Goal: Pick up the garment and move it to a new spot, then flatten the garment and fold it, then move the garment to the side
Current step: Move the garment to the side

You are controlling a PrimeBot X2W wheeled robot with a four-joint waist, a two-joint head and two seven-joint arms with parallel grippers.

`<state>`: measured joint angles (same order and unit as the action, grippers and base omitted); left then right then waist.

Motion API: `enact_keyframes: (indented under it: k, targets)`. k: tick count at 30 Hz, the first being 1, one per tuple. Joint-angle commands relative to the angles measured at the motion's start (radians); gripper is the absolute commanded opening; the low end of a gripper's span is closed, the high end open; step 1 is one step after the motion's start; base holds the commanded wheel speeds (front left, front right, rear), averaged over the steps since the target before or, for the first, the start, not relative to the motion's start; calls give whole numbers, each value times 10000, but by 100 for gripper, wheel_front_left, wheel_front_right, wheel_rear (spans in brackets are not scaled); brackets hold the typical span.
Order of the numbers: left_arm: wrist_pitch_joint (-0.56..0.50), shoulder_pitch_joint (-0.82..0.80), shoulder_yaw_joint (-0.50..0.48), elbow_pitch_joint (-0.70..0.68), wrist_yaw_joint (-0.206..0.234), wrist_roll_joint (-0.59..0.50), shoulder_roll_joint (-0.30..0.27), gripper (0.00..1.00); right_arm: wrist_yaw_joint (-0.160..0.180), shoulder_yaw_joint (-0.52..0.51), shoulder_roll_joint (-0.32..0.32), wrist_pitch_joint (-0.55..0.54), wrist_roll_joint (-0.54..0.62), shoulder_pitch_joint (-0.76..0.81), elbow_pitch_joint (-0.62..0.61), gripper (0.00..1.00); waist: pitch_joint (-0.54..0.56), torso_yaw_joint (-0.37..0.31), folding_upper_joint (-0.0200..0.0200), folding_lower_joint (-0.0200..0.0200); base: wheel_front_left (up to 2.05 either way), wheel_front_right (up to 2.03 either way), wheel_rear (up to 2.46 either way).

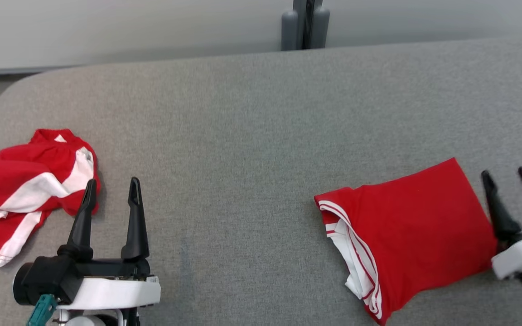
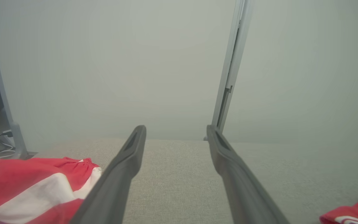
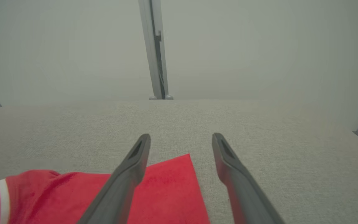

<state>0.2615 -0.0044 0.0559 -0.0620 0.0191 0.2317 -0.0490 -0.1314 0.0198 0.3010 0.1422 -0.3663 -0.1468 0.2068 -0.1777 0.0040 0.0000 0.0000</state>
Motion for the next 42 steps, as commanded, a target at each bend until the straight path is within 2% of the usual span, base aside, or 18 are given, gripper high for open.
enact_keyframes:
  k: [1, 10, 12, 20, 26, 32, 33, 34, 35, 42]
  targets:
    - [23, -224, 4, -31, -3, -12, -35, 100, 10, -40, 295, -274, -283, -289, 149, 100, -537, 78, 0, 0, 0, 0, 0]
    - [25, -935, 164, 255, -230, -27, -36, 100, 9, 2062, 2466, -2597, -3470, -1348, 535, 100, -1761, 213, 0, 0, 0, 0, 0]
    - [25, -1079, 208, 290, -257, -45, -35, 100, 9, 2256, 2774, -2673, -3779, -1510, 629, 100, -1871, 234, 0, 0, 0, 0, 0]
    - [25, -1343, 303, 299, -297, -3, -33, 100, 9, 2818, 3225, -3254, -4764, -1858, 1001, 100, -2115, 308, 0, 0, 0, 0, 0]
    - [25, -1470, 217, 321, -346, 68, -33, 100, 7, 3569, 3635, -3825, -5779, -1929, 482, 100, -2230, 294, 0, 0, 0, 0, 0]
    - [25, -1534, 341, 327, -344, 46, -32, 100, 7, 4091, 3888, -3903, -6386, -2154, 195, 100, -2270, 340, 0, 0, 0, 0, 0]
    - [25, -1533, 355, 324, -338, 37, -35, 100, 7, 4166, 3938, -3891, -6454, -2208, 177, 67, -2281, 356, 0, 0, 0, 0, 0]
    - [25, -1534, 372, 324, -330, 34, -33, 100, 7, 4242, 3986, -3836, -6512, -2293, 132, 17, -2290, 375, 0, 0, 0, 0, 0]
    - [25, -1527, 386, 326, -321, 33, -33, 100, 7, 4291, 4012, -3765, -6602, -2375, 98, 0, -2297, 391, 0, 0, 0, 0, 0]
    - [25, -1454, 475, 366, -256, 55, -32, 100, 9, 4234, 4112, -2894, -6863, -3009, 407, 0, -2284, 451, 0, 0, 0, 0, 0]
